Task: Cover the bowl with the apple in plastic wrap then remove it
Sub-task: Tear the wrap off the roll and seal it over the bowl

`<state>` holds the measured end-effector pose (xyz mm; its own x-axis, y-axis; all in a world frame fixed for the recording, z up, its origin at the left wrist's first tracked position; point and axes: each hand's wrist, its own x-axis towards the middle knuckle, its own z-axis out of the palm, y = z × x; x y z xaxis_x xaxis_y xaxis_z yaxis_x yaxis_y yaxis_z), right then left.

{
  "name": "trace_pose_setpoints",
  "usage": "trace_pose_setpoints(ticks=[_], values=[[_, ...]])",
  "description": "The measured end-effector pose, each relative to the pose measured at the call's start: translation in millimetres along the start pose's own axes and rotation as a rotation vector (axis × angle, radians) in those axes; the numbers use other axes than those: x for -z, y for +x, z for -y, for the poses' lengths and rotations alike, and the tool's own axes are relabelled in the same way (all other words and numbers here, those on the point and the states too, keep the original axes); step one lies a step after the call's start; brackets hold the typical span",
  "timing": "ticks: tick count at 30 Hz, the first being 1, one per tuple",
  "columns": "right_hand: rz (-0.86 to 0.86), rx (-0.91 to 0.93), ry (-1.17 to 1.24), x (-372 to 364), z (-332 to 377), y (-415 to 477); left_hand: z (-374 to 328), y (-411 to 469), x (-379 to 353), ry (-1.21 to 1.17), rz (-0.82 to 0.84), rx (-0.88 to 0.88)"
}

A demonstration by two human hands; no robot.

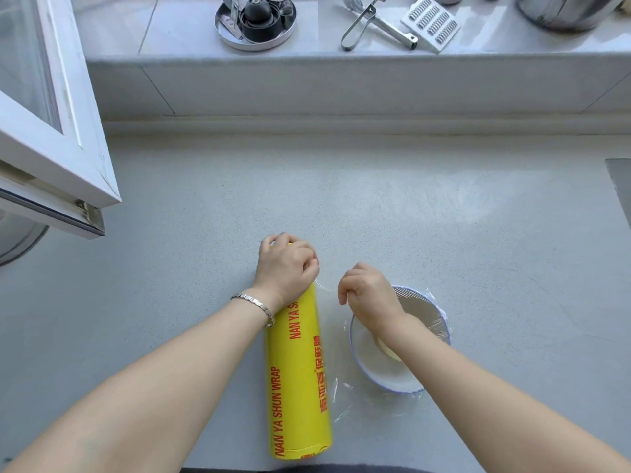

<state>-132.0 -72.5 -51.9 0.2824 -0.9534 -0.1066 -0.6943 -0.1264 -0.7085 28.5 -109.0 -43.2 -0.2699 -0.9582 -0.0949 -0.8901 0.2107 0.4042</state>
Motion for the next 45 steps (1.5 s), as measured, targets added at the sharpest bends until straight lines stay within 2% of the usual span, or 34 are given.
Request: trace_pose_setpoints(ticks=[3,6,9,11,13,16,18,20,24,27,34,41,45], values=[[0.087,-0.159,0.091,11.9,7.8,6.3,-1.0,-3.1,0.5,0.029,0.025,-0.047],[0.261,-0.282,0.242,29.3,13.5,13.1,-4.0,-1.7,1.1,0.01,0.07,-0.032],[0.376,-0.346,0.246,36.4,14.7,14.7,-3.1,-6.6,-1.3,-0.02,-0.02,0.047],[0.428,-0.351,0.054,33.4,16.3,14.5,-5.6,-16.6,-3.3,-0.063,-0.13,0.204],[0.437,-0.332,-0.049,27.0,18.3,12.4,-11.7,-29.3,-0.6,-0.166,-0.145,0.438],[0.453,-0.282,-0.091,18.1,22.2,10.2,-19.5,-43.9,5.3,-0.344,-0.045,0.79],[0.475,-0.232,-0.153,13.1,25.4,9.9,-18.5,-47.3,7.1,-0.531,0.045,0.914],[0.476,-0.207,-0.192,11.3,28.1,10.1,-15.8,-47.6,6.1,-0.66,0.076,0.929],[0.476,-0.248,-0.159,13.0,28.1,10.9,-11.5,-46.8,2.7,-0.727,0.092,0.834],[0.418,-0.238,-0.233,11.6,30.1,8.8,-11.4,-46.3,0.5,-0.781,0.083,0.803],[0.264,-0.268,-0.276,3.4,32.7,9.4,-11.1,-45.3,-3.7,-0.771,0.064,0.799],[0.286,-0.294,-0.275,11.8,18.0,9.2,-10.3,-46.8,-6.4,-0.745,0.122,0.805],[0.28,-0.167,-0.296,16.6,13.7,-1.0,-7.0,-46.3,-6.1,-0.755,0.141,0.798]])
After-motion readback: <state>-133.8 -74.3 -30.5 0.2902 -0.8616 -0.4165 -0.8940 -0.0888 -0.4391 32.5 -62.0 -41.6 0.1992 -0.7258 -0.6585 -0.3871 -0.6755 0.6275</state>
